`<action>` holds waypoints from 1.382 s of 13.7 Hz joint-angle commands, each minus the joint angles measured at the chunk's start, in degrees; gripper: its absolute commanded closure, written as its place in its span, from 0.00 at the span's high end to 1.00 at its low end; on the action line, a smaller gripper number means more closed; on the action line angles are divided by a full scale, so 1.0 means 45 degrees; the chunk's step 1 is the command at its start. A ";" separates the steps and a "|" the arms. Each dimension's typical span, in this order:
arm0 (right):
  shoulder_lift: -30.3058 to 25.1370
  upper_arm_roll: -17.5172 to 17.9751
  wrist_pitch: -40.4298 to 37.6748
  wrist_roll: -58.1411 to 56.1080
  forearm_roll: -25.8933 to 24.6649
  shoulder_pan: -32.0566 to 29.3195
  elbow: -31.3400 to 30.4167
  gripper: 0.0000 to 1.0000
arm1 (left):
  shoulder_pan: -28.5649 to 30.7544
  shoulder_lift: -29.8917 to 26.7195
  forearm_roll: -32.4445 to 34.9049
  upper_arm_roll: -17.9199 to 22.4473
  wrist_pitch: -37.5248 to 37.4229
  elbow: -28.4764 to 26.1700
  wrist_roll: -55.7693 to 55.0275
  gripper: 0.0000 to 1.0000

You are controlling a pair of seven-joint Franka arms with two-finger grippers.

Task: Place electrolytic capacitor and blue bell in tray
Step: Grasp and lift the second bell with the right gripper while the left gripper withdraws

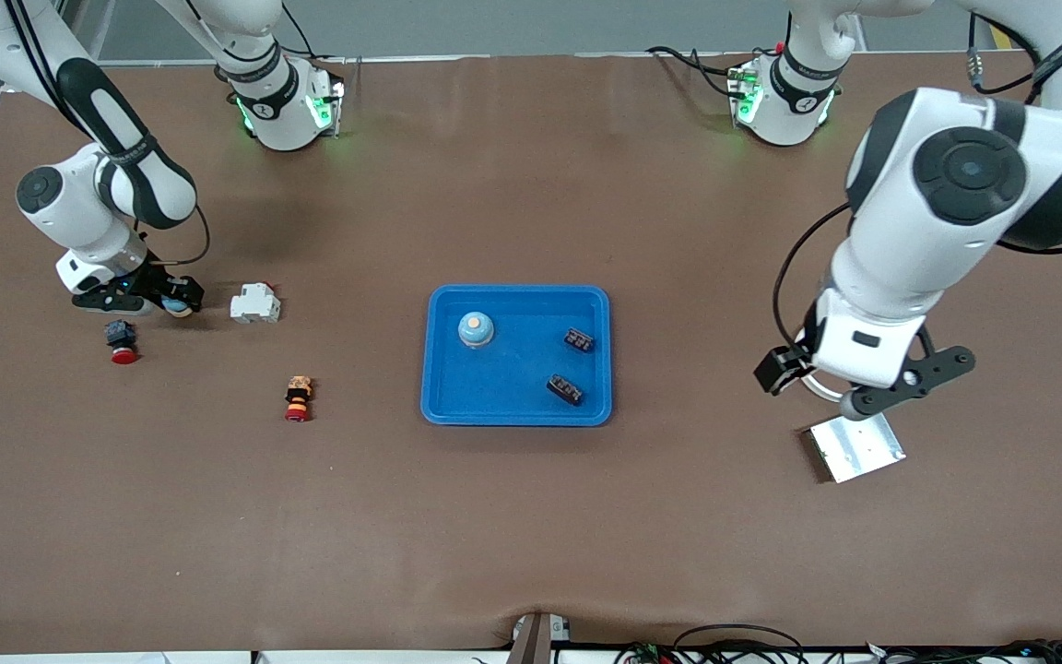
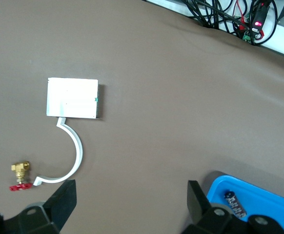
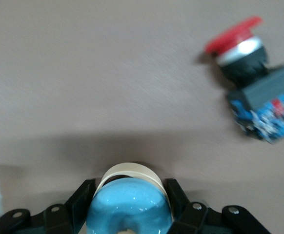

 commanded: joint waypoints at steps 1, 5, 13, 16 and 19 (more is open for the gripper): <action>-0.0906 0.0899 -0.1456 0.2083 0.0257 0.0571 0.0537 0.00 | 0.0757 -0.0742 -0.0549 -0.0079 -0.0439 -0.0333 0.1350 1.00; -0.2001 0.2850 -0.4952 0.6903 0.0257 0.1370 0.1924 0.00 | 0.1676 -0.1270 -0.1017 -0.0059 -0.0946 -0.0333 0.2954 1.00; -0.0113 0.3734 -0.6422 1.4526 -0.0055 0.4865 0.5827 0.00 | 0.2478 -0.1857 -0.1058 0.0058 -0.1766 -0.0333 0.4378 1.00; 0.1527 0.3714 -0.6520 1.7509 -0.2234 0.5725 0.7389 0.00 | 0.2830 -0.2442 -0.1077 0.0038 -0.2177 -0.0431 0.5589 1.00; 0.3733 0.3715 -0.8272 2.0521 -0.4426 0.6779 1.0158 0.00 | 0.2560 -0.3143 -0.1213 0.0174 -0.2257 -0.1129 0.6568 1.00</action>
